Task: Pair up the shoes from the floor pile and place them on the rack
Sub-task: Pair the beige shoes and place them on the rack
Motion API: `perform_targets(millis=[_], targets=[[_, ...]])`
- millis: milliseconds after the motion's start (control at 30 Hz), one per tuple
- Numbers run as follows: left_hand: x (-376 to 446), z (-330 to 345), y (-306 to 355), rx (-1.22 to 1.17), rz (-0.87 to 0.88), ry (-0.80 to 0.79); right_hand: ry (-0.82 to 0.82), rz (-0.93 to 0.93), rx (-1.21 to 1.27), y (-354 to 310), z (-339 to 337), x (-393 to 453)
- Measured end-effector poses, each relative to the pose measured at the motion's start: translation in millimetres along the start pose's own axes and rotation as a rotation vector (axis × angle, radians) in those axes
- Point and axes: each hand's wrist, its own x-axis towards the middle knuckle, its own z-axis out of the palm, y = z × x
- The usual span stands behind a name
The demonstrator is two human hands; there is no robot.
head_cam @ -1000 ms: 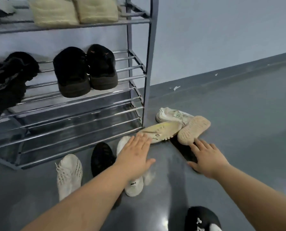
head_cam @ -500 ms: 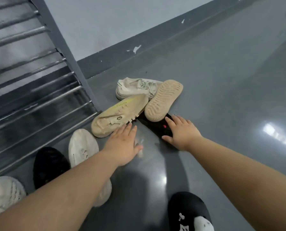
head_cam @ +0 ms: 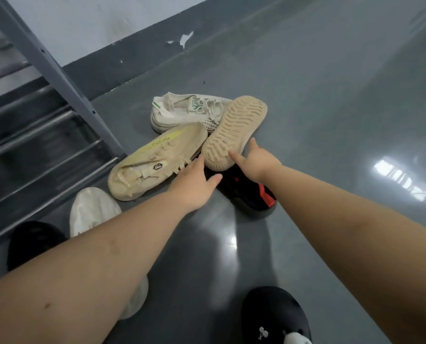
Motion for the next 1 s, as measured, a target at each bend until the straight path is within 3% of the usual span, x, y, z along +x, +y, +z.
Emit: perform_targets(millis=[100, 167, 233, 433, 567, 800, 867, 1000], targets=[[11, 8, 6, -0.466, -0.069, 0.021, -0.027, 0.017, 0.252, -6, 4, 5], [14, 10, 11, -0.638, -0.179, 0.071, 0.024, 0.035, 0.436, -7, 11, 9], [17, 10, 14, -0.720, -0.239, 0.102, 0.054, 0.052, 0.541, -4, 17, 13], [11, 4, 30, -0.885, -0.171, 0.109, 0.095, -0.020, 0.923, 8, 20, -7], [-2, 6, 30, -1.109, -0.223, 0.128, 0.096, -0.066, 1.051, 10, 29, -32], [-56, 27, 18, -1.093, -0.166, 0.195, 0.087, -0.106, 0.995, 20, 51, -84], [-77, 37, 8, -1.020, -0.130, 0.245, 0.058, -0.040, 0.986, 15, 56, -97], [-123, 48, -11, -0.741, -0.023, 0.329, -0.062, 0.090, 1.194, -3, 68, -121]])
